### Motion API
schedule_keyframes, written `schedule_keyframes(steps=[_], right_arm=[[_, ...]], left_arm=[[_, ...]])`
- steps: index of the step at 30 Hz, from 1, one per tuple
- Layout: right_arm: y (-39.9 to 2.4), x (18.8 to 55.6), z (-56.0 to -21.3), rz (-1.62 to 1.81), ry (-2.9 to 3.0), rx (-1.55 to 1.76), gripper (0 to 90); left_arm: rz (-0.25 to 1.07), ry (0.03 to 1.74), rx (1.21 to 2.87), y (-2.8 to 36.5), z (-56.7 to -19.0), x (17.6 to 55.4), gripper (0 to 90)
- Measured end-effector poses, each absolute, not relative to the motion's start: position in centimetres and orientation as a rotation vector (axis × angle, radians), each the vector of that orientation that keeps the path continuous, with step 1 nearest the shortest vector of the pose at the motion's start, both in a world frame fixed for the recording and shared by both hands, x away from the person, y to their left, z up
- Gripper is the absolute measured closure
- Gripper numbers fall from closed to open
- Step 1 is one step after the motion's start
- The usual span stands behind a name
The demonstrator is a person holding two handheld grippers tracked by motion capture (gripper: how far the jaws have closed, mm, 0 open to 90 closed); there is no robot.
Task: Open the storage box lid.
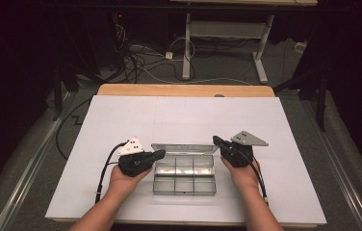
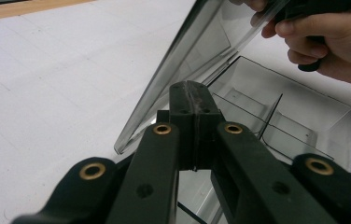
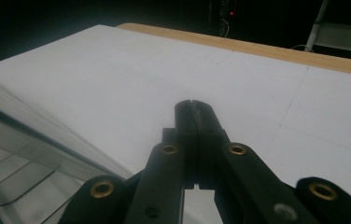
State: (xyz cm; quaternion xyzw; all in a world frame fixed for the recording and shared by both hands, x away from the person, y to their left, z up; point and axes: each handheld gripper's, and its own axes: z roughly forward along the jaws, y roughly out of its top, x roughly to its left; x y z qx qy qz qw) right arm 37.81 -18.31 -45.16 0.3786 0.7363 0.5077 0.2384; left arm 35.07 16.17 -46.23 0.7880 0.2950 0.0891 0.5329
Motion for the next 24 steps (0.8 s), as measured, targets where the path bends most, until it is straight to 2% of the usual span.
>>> schedule_keyframes(steps=[24], right_arm=[[-17.7,37.4,-43.4,1.471,1.978,0.977,90.0]], left_arm=[[0.217,0.714,1.88,15.8,-46.1,35.9,88.1]])
